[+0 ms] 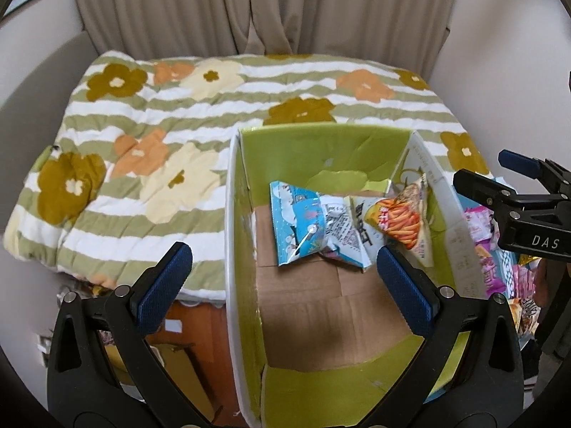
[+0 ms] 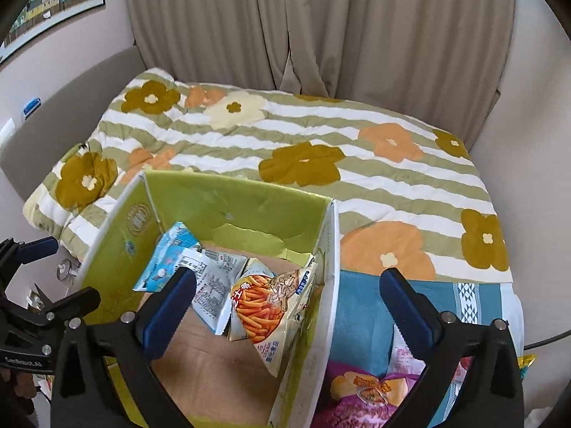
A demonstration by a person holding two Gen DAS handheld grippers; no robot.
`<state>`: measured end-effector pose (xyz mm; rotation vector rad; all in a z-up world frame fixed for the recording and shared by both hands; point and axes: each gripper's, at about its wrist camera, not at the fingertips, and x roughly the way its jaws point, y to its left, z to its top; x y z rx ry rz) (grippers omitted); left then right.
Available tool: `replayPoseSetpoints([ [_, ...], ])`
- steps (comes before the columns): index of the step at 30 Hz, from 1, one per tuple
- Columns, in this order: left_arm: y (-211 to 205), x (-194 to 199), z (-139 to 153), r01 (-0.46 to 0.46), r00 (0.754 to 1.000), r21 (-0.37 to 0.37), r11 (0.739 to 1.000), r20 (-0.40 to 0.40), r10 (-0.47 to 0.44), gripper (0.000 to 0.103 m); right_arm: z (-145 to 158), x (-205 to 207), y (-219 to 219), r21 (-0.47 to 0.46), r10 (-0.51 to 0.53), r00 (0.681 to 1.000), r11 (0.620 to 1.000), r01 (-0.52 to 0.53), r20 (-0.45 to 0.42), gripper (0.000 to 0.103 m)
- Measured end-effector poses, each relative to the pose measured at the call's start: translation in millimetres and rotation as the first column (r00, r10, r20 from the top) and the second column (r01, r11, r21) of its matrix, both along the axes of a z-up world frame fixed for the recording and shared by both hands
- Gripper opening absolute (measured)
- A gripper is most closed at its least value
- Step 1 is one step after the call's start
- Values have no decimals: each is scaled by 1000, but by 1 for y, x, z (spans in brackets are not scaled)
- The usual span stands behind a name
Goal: Organize snacks
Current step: 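Withdraw both tools from the box toward the snack pile, then grasp the cream cake packet with the left tool while the right tool grasps the yellow chip bag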
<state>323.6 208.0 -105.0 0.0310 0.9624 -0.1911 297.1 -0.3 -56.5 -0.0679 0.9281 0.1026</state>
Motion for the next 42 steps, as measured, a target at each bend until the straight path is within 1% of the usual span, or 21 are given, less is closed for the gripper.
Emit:
replayPoseSetpoints([
  [4, -8, -21, 22, -15, 999, 16, 1000, 43, 14, 103, 18, -18, -2, 22, -1, 1000, 1000, 0, 30, 102],
  [8, -20, -49, 45, -46, 994, 1, 999, 99, 45, 103, 38, -42, -12, 40, 8, 998, 999, -11, 66, 102],
  [11, -35, -74, 59, -72, 989, 5, 997, 132, 70, 103, 53, -66, -24, 42, 15, 994, 999, -20, 112, 102],
  [16, -69, -120, 74, -96, 979, -25, 995, 181, 99, 103, 73, -110, -57, 74, 8, 986, 997, -21, 166, 102],
  [22, -122, -171, 80, -91, 971, -49, 995, 218, 100, 103, 88, -170, -110, 61, -35, 972, 998, 21, 232, 102],
  [28, -172, -217, 80, -69, 969, -51, 996, 233, 79, 103, 89, -221, -161, 71, -76, 967, 996, 61, 243, 102],
  [34, -220, -247, 72, -29, 972, -52, 998, 231, 40, 103, 83, -260, -210, 86, -103, 966, 993, 84, 236, 102],
  [38, -259, -261, 50, 14, 981, -48, 999, 194, -4, 103, 68, -279, -237, 90, -111, 970, 992, 93, 217, 102],
  [42, -291, -267, 23, 66, 990, -39, 997, 127, -61, 103, 40, -294, -263, 117, -141, 977, 985, 124, 158, 102],
])
